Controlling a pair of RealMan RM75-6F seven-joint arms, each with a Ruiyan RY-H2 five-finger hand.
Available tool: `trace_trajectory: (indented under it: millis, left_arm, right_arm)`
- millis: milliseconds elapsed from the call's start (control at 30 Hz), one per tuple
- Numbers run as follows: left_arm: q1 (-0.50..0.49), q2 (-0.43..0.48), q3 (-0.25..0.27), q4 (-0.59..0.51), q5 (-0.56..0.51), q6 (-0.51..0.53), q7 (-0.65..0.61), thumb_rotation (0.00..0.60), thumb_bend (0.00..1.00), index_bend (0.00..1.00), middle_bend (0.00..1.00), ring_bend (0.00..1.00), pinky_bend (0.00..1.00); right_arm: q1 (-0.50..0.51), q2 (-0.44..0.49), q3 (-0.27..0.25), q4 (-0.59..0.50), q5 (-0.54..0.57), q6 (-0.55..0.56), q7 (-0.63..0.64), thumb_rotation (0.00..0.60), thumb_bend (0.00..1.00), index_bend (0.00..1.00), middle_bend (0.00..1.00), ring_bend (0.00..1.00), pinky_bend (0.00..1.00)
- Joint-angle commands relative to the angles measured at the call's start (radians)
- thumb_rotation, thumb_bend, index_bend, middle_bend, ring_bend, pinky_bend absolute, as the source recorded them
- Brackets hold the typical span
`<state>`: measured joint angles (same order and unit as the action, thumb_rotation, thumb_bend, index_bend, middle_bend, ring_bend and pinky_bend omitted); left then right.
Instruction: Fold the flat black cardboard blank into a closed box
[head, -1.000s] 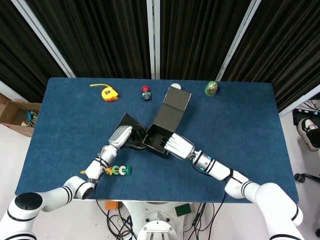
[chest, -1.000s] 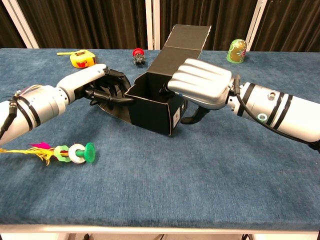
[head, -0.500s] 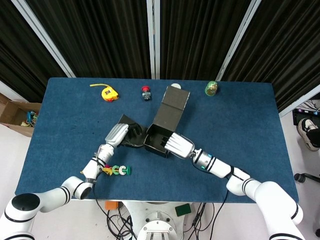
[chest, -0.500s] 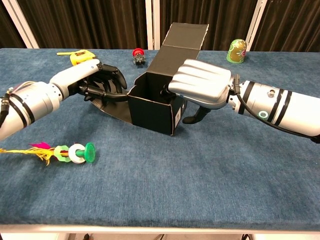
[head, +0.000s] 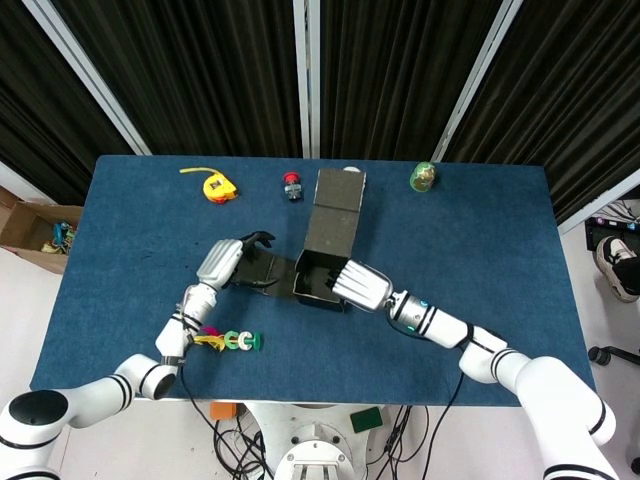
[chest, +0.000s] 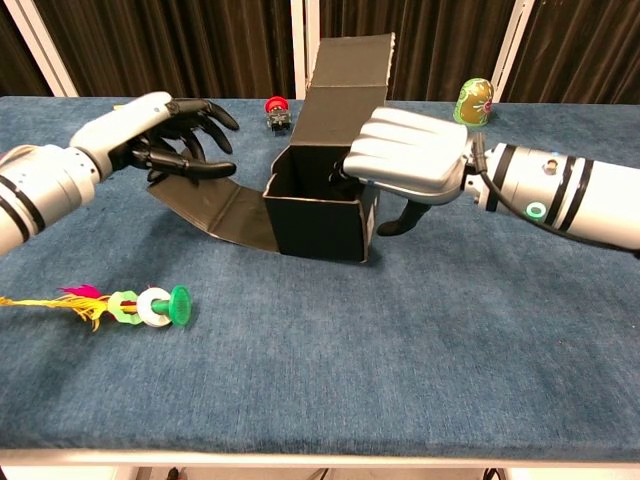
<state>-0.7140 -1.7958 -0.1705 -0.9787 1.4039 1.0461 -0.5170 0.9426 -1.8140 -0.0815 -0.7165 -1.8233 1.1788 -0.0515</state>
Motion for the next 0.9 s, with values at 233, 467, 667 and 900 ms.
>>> trace_trajectory:
  millis: [233,467,667,900]
  left_arm:
    - [0.032,0.025,-0.004,-0.027,0.008,0.066,0.048,0.360,0.05,0.21,0.18,0.16,0.53]
    - [0.057,0.063,-0.003,-0.080,0.014,0.104,0.073,0.358,0.05,0.20,0.17,0.15,0.48]
    - [0.080,0.120,-0.013,-0.144,0.019,0.146,0.086,0.358,0.05,0.19,0.17,0.15,0.46]
    - [0.106,0.195,-0.023,-0.235,0.017,0.176,0.103,0.355,0.05,0.19,0.17,0.15,0.45]
  right_arm:
    - [0.008,0.035,0.008,-0.037,0.015,-0.026,-0.023,0.600,0.00,0.08,0.19,0.76,1.00]
    - [-0.031,0.058,0.022,-0.077,0.047,0.000,-0.012,0.600,0.00,0.00,0.08,0.74,1.00]
    - [-0.137,0.125,0.083,-0.253,0.163,0.075,0.051,0.600,0.00,0.00,0.08,0.73,1.00]
    - [-0.286,0.175,0.176,-0.559,0.477,-0.020,0.252,0.600,0.00,0.00,0.09,0.73,1.00]
